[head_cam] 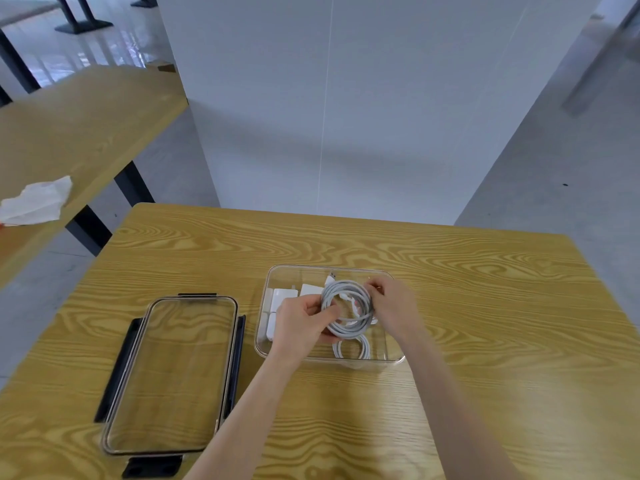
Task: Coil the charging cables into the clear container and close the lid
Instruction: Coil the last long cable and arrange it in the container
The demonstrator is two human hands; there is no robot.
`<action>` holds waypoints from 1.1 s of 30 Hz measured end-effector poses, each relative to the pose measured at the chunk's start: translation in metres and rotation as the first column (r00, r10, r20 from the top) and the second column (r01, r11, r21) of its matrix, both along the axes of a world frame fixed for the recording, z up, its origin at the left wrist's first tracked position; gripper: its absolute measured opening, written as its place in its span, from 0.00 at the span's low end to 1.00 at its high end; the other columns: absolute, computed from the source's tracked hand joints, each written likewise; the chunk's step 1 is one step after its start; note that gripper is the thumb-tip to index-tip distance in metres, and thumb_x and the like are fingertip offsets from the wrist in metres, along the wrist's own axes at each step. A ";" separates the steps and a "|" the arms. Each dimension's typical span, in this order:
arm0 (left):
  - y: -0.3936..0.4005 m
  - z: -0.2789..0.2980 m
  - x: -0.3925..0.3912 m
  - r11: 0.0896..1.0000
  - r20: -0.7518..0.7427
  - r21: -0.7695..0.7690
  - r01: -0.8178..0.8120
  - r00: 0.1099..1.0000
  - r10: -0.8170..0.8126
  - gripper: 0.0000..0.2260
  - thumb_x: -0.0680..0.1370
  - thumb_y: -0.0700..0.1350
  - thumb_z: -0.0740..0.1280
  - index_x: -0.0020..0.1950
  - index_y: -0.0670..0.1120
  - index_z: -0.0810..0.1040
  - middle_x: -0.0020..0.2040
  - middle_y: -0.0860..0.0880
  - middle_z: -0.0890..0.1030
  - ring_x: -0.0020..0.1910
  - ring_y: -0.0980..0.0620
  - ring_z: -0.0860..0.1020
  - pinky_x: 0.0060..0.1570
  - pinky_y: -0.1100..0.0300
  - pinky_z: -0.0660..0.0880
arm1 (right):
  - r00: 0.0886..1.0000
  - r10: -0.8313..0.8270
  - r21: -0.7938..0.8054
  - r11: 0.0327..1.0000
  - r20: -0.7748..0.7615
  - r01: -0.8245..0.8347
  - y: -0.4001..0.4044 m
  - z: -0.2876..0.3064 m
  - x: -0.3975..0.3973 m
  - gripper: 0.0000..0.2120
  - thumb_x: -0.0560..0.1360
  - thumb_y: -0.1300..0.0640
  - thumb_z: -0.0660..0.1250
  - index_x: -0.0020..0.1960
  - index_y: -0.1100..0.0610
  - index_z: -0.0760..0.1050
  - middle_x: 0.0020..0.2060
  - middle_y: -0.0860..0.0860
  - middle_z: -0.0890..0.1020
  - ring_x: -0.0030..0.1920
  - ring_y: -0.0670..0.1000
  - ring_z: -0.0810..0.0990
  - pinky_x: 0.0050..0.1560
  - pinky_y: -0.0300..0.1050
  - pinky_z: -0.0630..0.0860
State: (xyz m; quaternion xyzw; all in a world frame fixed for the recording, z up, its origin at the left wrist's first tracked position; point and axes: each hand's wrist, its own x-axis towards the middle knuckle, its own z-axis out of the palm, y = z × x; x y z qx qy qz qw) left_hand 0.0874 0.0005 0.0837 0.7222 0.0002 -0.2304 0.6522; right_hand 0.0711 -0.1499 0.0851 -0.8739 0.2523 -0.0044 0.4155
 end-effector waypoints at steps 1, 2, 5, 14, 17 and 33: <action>0.000 0.000 0.000 1.000 -0.005 0.001 -0.018 1.000 0.019 0.02 0.72 0.37 0.70 0.40 0.43 0.82 0.37 0.43 0.84 0.33 0.50 0.83 0.33 0.57 0.81 | 1.000 0.013 0.075 0.997 0.001 -0.013 0.000 0.000 -0.001 0.13 0.79 0.57 0.59 0.45 0.62 0.79 0.36 0.53 0.80 0.34 0.48 0.74 0.36 0.41 0.73; 0.000 0.000 0.001 0.999 -0.014 0.001 -0.038 0.999 0.038 0.03 0.72 0.37 0.70 0.40 0.43 0.82 0.37 0.43 0.84 0.33 0.49 0.83 0.33 0.56 0.81 | 1.000 0.007 0.214 0.977 -0.006 -0.005 0.000 0.001 -0.002 0.16 0.79 0.55 0.59 0.43 0.62 0.80 0.34 0.53 0.81 0.32 0.48 0.76 0.38 0.42 0.76; 0.000 0.001 0.004 0.998 -0.052 0.011 -0.070 0.996 0.070 0.04 0.72 0.38 0.71 0.37 0.44 0.82 0.36 0.45 0.85 0.33 0.47 0.84 0.37 0.53 0.82 | 1.000 -0.002 0.537 0.843 -0.022 0.014 0.001 0.004 -0.006 0.20 0.79 0.46 0.59 0.42 0.58 0.82 0.33 0.50 0.84 0.35 0.47 0.82 0.45 0.43 0.79; -0.005 -0.008 0.002 0.996 -0.138 0.014 -0.088 0.986 0.089 0.02 0.71 0.36 0.71 0.40 0.38 0.82 0.37 0.40 0.83 0.31 0.49 0.83 0.30 0.60 0.79 | 0.997 0.001 0.862 0.502 -0.083 0.071 -0.009 -0.009 -0.006 0.15 0.72 0.59 0.70 0.53 0.69 0.79 0.43 0.59 0.82 0.44 0.55 0.80 0.48 0.49 0.79; -0.004 -0.009 0.004 0.992 -0.235 -0.042 -0.118 0.966 0.105 0.03 0.70 0.38 0.73 0.41 0.40 0.82 0.35 0.43 0.83 0.29 0.50 0.82 0.27 0.61 0.78 | 0.988 -0.009 0.917 0.371 -0.154 0.147 -0.007 -0.016 -0.006 0.13 0.70 0.59 0.70 0.52 0.65 0.78 0.43 0.58 0.80 0.45 0.55 0.78 0.50 0.49 0.79; -0.004 -0.021 0.006 0.969 -0.356 -0.199 -0.147 0.932 0.068 0.04 0.73 0.35 0.69 0.47 0.37 0.78 0.37 0.40 0.82 0.27 0.49 0.81 0.24 0.62 0.76 | 0.933 -0.361 0.735 0.634 0.006 0.241 0.010 -0.028 -0.005 0.17 0.66 0.64 0.75 0.51 0.60 0.72 0.31 0.54 0.84 0.34 0.52 0.82 0.42 0.50 0.79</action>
